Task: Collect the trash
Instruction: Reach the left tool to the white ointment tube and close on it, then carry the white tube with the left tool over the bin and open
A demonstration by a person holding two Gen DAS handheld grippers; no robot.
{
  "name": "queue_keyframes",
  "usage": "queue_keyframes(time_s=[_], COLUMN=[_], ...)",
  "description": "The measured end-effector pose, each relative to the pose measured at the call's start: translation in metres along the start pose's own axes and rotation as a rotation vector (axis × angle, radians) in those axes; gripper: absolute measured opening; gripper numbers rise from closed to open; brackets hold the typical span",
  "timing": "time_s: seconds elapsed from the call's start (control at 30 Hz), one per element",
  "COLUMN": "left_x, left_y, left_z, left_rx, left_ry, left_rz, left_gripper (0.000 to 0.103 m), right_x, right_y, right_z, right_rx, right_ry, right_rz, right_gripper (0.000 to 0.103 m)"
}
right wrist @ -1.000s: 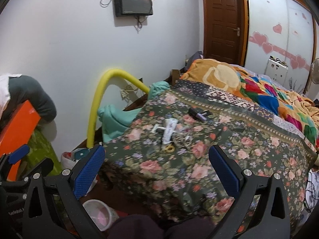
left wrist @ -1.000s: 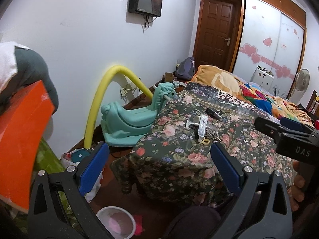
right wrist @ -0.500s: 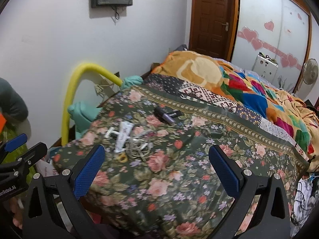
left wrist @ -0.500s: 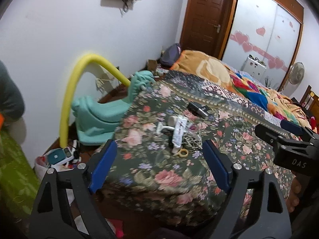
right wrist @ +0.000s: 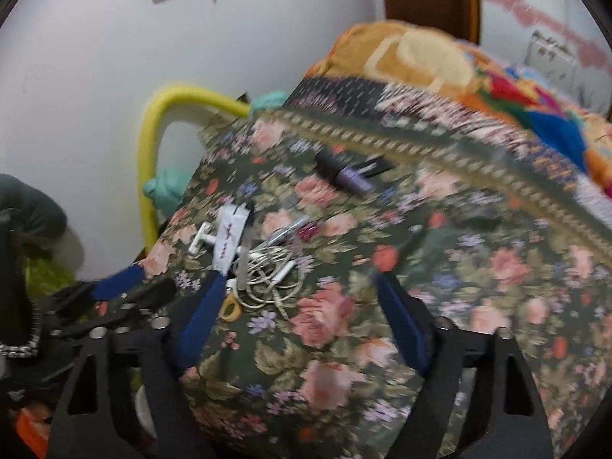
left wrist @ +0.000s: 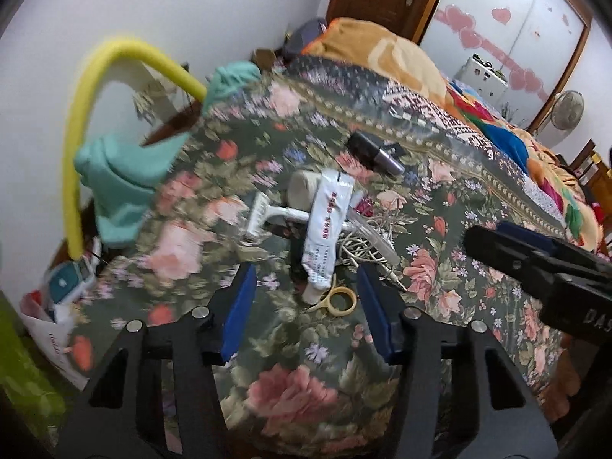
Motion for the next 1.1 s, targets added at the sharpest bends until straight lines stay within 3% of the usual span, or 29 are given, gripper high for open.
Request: queue_keyframes(time_s=[0.17,0.37,0.53,0.67,0.73,1.1], left_x=[-0.028,-0.043,-0.054,-0.053,-0.052,-0.022], left_y=[0.004,0.008,0.014,0.016,0.016,0.003], left_z=[0.002,0.003,-0.002,-0.004,-0.004,0.002], left_rx=[0.016,-0.004,-0.001,-0.001,-0.005,-0.004], left_ry=[0.028,0.034,0.027,0.030,0.028,0.047], left_rz=[-0.041,-0.053,-0.073,-0.055,-0.048,0.008], left_gripper=[0.041,0.035,0.025,0.025,0.025,0.024], right_x=[-0.031,-0.052,-0.070,-0.083,-0.085,-0.060], right_y=[0.000,-0.004,-0.002,0.003,0.004,-0.001], right_z=[-0.012,-0.024,-0.030,-0.031,-0.030,-0.025], right_rx=[0.026,0.035,0.018,0.030,0.026,0.043], right_ry=[-0.062,-0.137,-0.200,-0.192,-0.187,-0.168], right_rz=[-0.067,-0.110,-0.161,-0.190,-0.187,-0.128], right_gripper=[0.042,0.026,0.023,0.013,0.009,0.008])
Point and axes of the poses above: each gripper's, at about its wrist camera, not at the fingertips, and x roughly against the way its jaws point, z to its right, y to its underside, the point moved 6 cm from there along -x, roughly the way its jaws point, and after that the axes turned 9 degrees about z, right-handed, at the moved point
